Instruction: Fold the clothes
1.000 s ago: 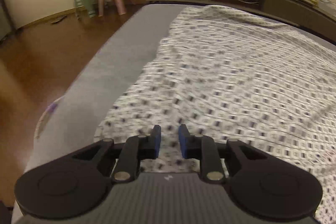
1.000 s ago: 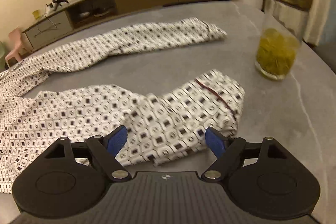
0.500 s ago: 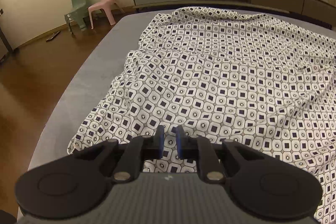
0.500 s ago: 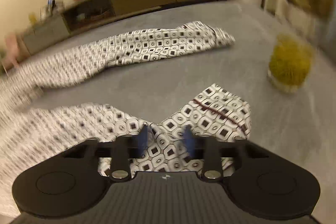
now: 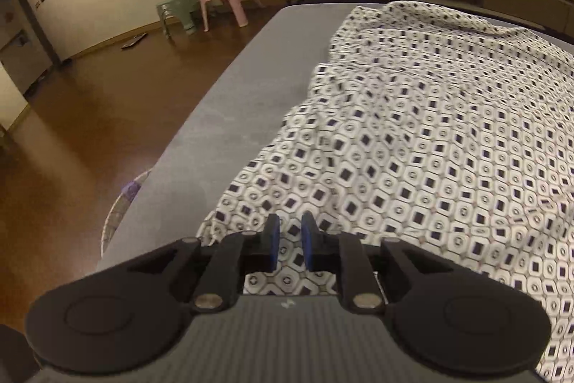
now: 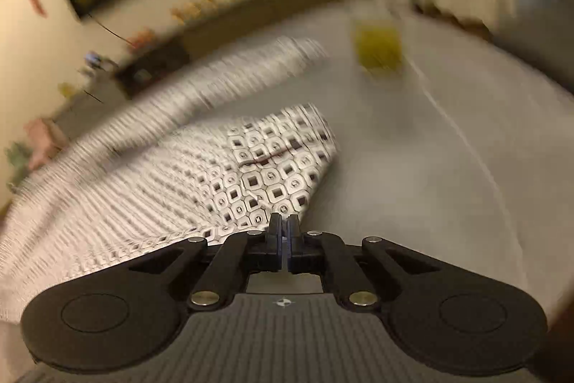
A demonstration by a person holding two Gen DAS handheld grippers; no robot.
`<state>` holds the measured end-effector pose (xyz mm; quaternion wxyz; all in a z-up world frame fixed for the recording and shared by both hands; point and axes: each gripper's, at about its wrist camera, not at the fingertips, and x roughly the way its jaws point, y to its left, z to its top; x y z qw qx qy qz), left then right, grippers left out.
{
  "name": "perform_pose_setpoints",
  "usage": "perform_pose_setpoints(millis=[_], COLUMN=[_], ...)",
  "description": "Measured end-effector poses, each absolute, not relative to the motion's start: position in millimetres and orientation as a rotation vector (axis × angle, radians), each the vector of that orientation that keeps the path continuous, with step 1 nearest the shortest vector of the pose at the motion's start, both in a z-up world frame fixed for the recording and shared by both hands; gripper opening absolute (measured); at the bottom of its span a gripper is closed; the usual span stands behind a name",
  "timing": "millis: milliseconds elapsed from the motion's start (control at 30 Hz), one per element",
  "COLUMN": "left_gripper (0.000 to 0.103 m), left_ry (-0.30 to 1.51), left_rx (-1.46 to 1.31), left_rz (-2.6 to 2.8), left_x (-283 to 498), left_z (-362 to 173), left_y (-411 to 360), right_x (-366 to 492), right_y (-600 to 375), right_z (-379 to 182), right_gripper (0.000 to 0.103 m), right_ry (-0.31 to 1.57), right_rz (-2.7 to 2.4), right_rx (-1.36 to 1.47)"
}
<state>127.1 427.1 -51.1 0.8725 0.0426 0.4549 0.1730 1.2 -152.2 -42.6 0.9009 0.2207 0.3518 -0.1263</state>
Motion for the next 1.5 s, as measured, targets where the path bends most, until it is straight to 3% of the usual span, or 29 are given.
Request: perform_pose_setpoints(millis=[33,67,133,233,300,333,367,467,600,733,800,867,967,1233,1500], left_gripper=[0.014,0.014,0.014,0.014,0.013,0.014,0.014,0.014,0.014,0.013,0.013,0.014,0.017,0.017,0.017], left_ry=[0.952,0.953,0.948,0.934,0.932,0.933,0.933,0.93,0.929,0.941,0.883,0.82,0.834,0.911,0.922], left_rx=[0.08,0.072,0.067,0.092,0.117,0.131,0.142,0.132,0.109,0.07,0.07,0.09,0.13,0.207,0.168], left_rz=[0.367,0.371,0.352,0.287,0.269,0.27,0.271,0.324,0.389,0.405,0.37,0.305,0.192,0.206,0.314], left_x=[127.4,127.5,125.3,122.6,122.3,122.6,122.8,121.1,118.3,117.2,113.0,108.3,111.3,113.1,107.0], left_z=[-50.8,-50.4,-48.5,-48.5,-51.1,-53.0,-54.8,-55.9,-55.8,-49.8,-35.9,-23.1,-29.4,-57.2,-55.4], left_y=[430.1,432.6,428.3,411.3,404.4,402.9,402.0,417.3,437.6,438.9,424.5,402.9,372.0,374.6,404.2], right_x=[0.9,2.0,11.1,46.8,76.2,89.0,99.1,112.2,83.0,56.0,46.4,36.7,42.6,66.1,90.1], right_y=[-150.3,-147.4,-138.7,-121.1,-115.1,-114.2,-117.0,-126.0,-149.1,-179.8,-167.8,-152.6,-122.6,-114.4,-111.7], right_z=[-37.9,-30.6,-19.6,-17.3,-31.8,-40.4,-48.2,-54.7,-33.6,-33.2,-25.3,-16.0,-16.2,-60.8,-63.1], right_gripper=[0.016,0.048,0.088,0.089,0.084,0.063,0.034,0.001,0.001,0.01,0.02,0.043,0.055,0.053,0.055], right_ry=[0.712,0.684,0.649,0.668,0.742,0.781,0.813,0.826,0.716,0.705,0.64,0.567,0.576,0.816,0.84], right_rz=[-0.267,-0.269,-0.264,-0.224,-0.202,-0.207,-0.224,-0.267,-0.431,-0.574,-0.572,-0.558,-0.386,-0.208,-0.179], right_rx=[0.429,0.395,0.308,0.136,0.072,0.065,0.067,0.057,0.05,0.12,0.095,0.062,0.055,0.143,0.096])
